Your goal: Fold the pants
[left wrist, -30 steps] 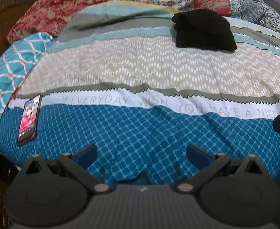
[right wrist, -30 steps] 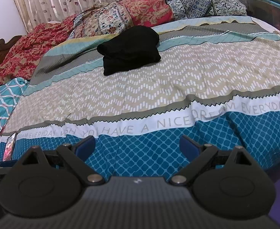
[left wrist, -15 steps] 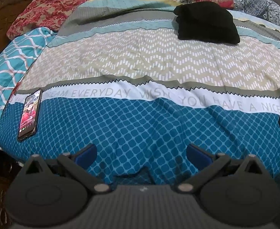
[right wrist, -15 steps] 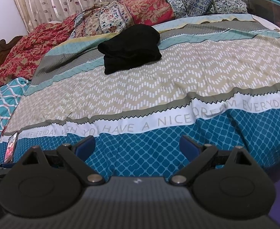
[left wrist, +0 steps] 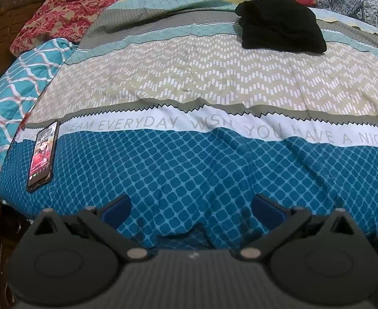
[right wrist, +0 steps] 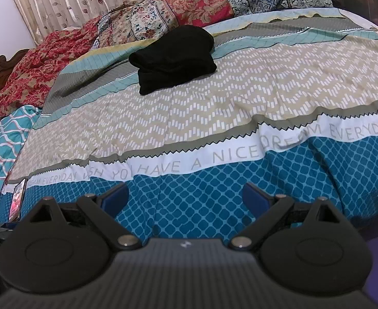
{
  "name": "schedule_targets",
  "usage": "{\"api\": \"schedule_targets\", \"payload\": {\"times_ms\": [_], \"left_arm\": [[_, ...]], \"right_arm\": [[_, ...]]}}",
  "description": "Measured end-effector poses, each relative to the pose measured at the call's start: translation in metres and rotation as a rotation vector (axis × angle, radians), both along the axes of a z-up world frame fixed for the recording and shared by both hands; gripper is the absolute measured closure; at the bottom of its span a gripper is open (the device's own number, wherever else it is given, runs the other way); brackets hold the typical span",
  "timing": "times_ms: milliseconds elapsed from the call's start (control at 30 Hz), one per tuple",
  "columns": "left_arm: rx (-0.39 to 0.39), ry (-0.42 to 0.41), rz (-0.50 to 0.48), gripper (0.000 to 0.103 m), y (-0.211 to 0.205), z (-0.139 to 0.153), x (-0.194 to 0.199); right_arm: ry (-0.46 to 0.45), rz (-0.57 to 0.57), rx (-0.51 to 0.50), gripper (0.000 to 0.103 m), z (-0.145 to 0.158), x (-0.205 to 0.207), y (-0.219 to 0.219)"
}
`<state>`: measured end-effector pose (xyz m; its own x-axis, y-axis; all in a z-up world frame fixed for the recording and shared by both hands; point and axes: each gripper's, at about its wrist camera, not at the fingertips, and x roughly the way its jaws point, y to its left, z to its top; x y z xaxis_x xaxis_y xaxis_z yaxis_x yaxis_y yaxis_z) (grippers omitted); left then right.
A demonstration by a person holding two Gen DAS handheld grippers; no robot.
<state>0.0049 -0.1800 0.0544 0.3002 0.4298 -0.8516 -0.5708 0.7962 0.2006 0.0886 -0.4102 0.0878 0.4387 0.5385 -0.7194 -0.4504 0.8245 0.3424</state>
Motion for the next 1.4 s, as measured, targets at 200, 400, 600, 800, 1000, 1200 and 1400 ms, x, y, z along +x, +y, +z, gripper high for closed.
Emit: {"api": "schedule_targets", "payload": {"times_ms": [200,400,600,800,1000,1200,1400], "left_arm": [[0.007,0.01,-0.007,0.0,0.0,-0.003,0.0],[0.019,0.012,-0.006,0.0,0.0,-0.003,0.001],[0.027,0.013,-0.005,0.0,0.001,-0.002,0.001],[0.051,0.002,-0.011,0.0,0.0,0.001,0.003],[0.066,0.007,-0.014,0.0,-0.001,0.003,0.007],[0.084,0.007,-0.017,0.0,-0.002,0.006,0.011],[0.095,0.024,-0.026,0.0,-0.004,0.005,0.016]], "right_arm": [[0.0,-0.001,0.0,0.007,0.0,0.0,0.0],[0.002,0.0,0.0,0.007,-0.001,0.0,0.0],[0.002,0.0,0.0,0.007,-0.001,0.0,0.0],[-0.002,-0.002,0.007,0.007,-0.001,0.0,0.0],[-0.005,-0.003,0.018,0.007,0.0,0.003,-0.004],[0.004,-0.004,0.028,0.007,-0.001,0.009,-0.008],[0.017,-0.01,0.042,0.007,-0.003,0.014,-0.013]]}}
